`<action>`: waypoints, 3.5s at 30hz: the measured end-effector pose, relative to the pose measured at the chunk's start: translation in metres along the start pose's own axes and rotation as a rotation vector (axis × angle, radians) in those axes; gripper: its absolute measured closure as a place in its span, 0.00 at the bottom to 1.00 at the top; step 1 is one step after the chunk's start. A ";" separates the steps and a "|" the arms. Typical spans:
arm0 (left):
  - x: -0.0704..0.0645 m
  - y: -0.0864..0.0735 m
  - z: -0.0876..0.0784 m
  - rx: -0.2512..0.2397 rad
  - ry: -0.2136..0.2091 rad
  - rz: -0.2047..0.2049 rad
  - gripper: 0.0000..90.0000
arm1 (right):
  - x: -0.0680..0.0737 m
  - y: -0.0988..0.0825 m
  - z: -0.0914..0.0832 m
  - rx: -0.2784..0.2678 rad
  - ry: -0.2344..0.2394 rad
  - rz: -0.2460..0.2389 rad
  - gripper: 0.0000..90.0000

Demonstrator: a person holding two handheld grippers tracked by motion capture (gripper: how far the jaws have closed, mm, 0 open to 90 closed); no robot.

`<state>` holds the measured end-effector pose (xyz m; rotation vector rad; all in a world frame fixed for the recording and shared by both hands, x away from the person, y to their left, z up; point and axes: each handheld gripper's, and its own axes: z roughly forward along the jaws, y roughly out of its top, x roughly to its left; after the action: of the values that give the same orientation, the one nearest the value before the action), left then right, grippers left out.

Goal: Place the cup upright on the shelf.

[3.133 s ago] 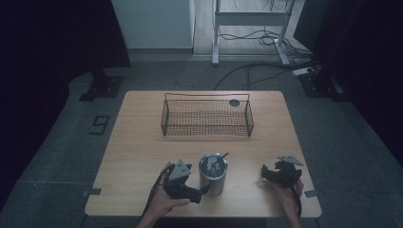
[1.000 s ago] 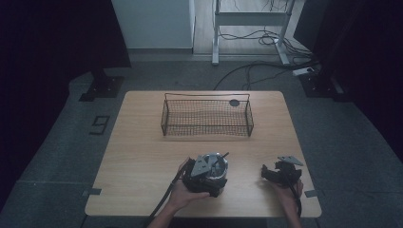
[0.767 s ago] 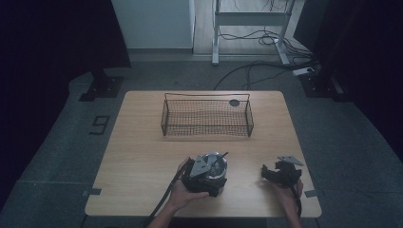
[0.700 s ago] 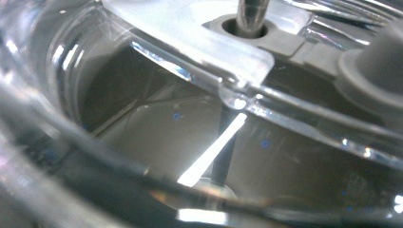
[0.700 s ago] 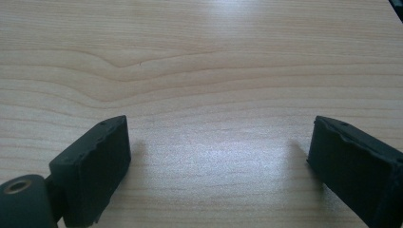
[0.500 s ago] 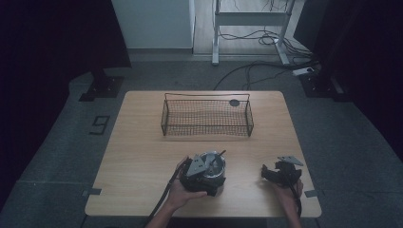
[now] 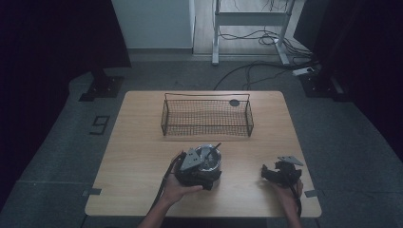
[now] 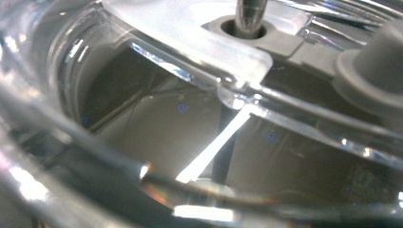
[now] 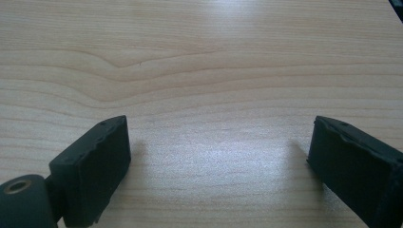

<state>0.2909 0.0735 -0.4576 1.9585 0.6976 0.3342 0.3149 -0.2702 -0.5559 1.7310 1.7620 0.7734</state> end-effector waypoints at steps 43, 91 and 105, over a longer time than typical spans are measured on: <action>0.030 0.041 -0.009 -0.055 0.043 -0.039 0.04 | -0.001 0.001 0.001 -0.001 -0.005 0.002 0.08; 0.077 0.091 0.005 -0.056 0.128 -0.065 0.04 | -0.001 0.001 0.001 -0.001 -0.006 0.004 0.08; 0.087 0.108 0.009 -0.071 0.145 -0.070 0.04 | -0.002 0.001 0.001 -0.003 -0.005 0.004 0.08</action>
<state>0.3999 0.0821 -0.3727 1.8512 0.8343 0.4562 0.3162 -0.2718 -0.5561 1.7335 1.7538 0.7717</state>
